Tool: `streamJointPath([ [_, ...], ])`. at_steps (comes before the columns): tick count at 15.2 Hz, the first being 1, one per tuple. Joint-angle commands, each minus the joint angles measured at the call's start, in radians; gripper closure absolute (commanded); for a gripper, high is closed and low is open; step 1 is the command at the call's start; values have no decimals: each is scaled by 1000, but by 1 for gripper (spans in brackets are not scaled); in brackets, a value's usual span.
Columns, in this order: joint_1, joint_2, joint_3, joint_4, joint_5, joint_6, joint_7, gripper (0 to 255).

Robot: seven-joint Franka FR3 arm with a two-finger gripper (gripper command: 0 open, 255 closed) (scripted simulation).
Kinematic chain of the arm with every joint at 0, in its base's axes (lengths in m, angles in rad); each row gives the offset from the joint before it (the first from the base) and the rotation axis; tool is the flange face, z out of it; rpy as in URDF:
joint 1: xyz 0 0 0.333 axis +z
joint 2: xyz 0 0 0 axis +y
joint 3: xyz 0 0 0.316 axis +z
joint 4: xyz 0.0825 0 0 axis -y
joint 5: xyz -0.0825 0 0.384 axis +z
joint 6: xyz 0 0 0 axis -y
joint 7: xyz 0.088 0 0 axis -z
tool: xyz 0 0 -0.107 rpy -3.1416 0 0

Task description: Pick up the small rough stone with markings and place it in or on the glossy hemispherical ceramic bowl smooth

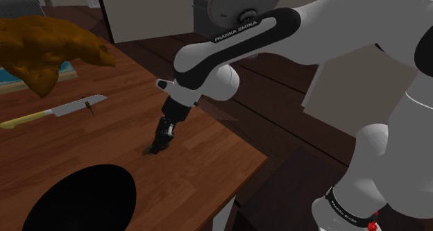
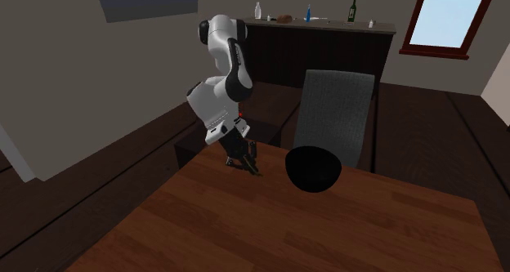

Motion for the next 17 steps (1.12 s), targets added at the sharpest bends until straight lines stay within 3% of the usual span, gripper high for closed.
streamJointPath([
  [1, 0, -16, -2, 6, -16, -16, 22, 255],
  [17, -6, -101, -17, 101, -124, -156, 174, 255],
])
